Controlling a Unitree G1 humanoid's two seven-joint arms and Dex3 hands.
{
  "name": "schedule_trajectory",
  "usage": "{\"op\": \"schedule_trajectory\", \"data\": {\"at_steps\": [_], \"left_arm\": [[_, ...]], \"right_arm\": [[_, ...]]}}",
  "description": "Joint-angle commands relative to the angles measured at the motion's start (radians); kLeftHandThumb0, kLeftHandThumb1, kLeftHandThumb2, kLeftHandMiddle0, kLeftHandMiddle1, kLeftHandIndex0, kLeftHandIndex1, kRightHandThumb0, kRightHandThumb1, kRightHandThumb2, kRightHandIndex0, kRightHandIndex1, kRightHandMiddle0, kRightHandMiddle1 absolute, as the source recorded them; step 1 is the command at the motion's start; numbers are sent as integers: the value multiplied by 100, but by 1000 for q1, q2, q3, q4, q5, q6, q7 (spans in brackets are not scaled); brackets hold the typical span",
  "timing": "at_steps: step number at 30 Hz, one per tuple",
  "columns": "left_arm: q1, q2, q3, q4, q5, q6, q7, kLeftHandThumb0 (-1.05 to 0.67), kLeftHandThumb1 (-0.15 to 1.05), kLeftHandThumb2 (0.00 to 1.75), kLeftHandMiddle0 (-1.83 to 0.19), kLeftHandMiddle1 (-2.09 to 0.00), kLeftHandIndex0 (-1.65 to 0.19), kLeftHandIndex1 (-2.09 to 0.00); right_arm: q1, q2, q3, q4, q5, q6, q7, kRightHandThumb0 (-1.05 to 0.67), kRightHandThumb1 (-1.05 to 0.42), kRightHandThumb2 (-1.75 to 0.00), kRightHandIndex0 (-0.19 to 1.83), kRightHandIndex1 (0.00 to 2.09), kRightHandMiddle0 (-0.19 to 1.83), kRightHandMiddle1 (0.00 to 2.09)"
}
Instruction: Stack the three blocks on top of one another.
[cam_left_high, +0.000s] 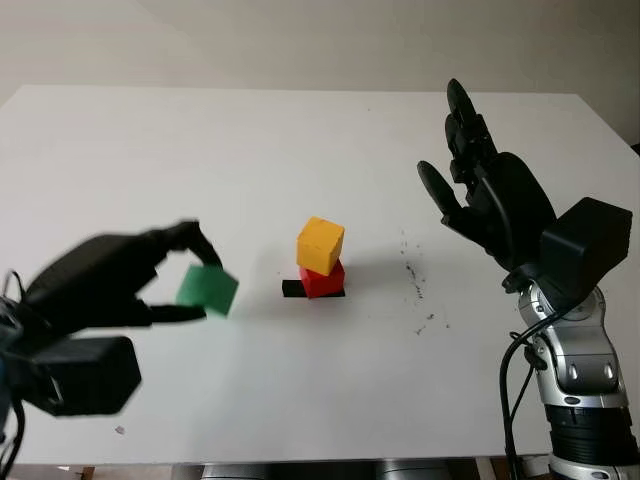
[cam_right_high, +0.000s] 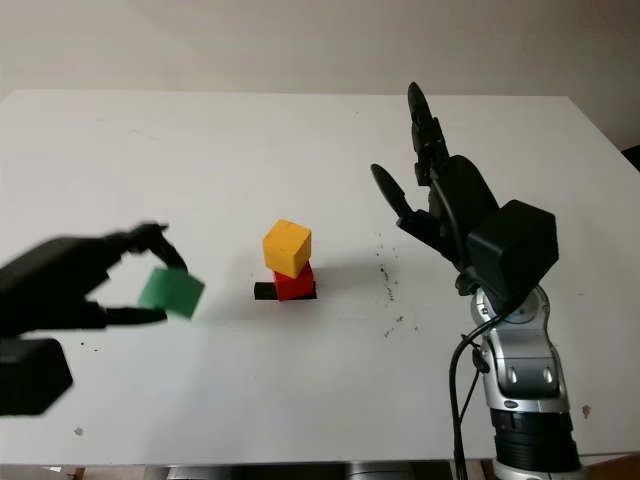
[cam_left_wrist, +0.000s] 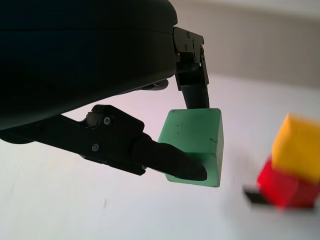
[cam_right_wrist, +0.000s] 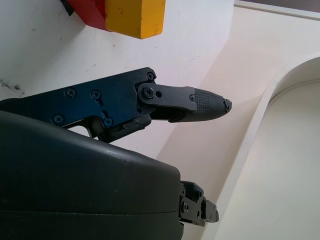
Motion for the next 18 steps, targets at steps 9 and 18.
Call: {"op": "schedule_trajectory", "data": {"at_steps": [9, 18], "left_arm": [[-355, -20, -28, 130, -171, 81, -35, -40, 105, 9, -28, -6, -31, -124], [-691, -44, -258, 298, -85, 74, -150, -46, 105, 8, -29, -6, -32, -132]], "right_arm": [[-21, -3, 17, 12, -39, -2, -21, -64, -105, -48, -19, 0, -18, 5], [-9, -11, 12, -1, -46, 2, -21, -67, -105, -48, -19, 0, -16, 6]]}}
